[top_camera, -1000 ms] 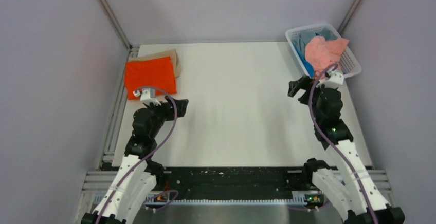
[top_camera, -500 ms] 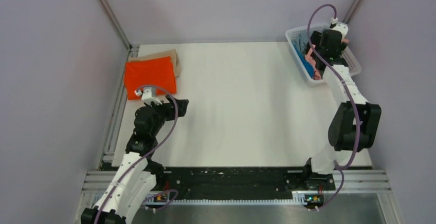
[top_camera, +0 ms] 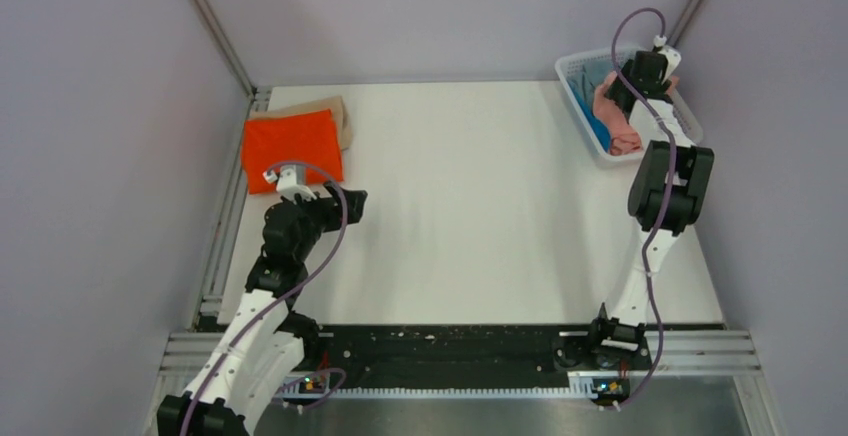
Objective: Fold and stack the t-shirts
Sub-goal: Grab crumpled tshirt from bin with the right arm
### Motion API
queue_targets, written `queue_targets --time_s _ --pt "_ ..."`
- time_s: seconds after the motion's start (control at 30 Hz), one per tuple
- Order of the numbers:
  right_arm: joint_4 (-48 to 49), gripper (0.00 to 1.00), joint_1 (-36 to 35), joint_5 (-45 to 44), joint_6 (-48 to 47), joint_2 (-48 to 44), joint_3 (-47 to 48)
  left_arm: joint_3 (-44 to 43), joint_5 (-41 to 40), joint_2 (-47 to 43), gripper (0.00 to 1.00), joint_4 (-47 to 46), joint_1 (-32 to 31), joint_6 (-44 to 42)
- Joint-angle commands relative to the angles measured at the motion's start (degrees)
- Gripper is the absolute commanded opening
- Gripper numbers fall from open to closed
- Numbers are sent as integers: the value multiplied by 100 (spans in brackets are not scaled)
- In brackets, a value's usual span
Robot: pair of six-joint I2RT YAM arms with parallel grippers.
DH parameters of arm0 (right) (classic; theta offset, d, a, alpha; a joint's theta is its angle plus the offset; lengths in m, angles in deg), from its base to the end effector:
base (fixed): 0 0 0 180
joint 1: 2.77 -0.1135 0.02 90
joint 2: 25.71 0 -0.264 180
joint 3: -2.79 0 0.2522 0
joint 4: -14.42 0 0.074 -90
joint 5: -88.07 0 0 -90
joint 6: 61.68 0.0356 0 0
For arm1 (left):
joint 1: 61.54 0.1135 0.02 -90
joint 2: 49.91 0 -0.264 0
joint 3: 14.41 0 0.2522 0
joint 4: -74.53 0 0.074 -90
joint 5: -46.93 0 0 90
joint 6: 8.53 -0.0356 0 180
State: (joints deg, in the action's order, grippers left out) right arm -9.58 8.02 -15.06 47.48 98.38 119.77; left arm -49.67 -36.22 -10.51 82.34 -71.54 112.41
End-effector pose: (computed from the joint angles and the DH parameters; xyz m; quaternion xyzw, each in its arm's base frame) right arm 0.5007 -0.1037 0.2448 0.2778 0.8212 -0.0637 0.4943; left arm 0.1711 -0.0345 0.2402 -0.1039 0.7694 -0.2633 0.5726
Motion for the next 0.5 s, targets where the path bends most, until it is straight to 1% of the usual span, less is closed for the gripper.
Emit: queue_targets --time_s 0.0,0.03,0.07,0.13,0.17,0.27,0.4,0.47 --pt "265 51 7 44 172 131 170 -256 -159 -31 96 -261 -28 -122" --pt "314 37 10 44 172 120 157 -267 -173 -21 96 -248 -28 -123" --pt "346 25 7 49 161 82 152 -275 -171 -9 96 -240 -28 -123" --pt "404 5 10 138 95 -43 159 -292 -151 14 96 -223 -28 -131" --pt "423 0 10 189 59 -134 163 -300 -140 16 96 -209 -28 -132" --pt "422 0 5 340 15 -658 104 -303 -153 -30 96 -134 -28 -117" --pt "367 0 4 356 -89 -1855 -124 -303 -148 -128 96 -10 -28 -58" --pt "351 0 -9 521 -106 -2463 -241 -319 -113 -166 97 83 -28 -17"
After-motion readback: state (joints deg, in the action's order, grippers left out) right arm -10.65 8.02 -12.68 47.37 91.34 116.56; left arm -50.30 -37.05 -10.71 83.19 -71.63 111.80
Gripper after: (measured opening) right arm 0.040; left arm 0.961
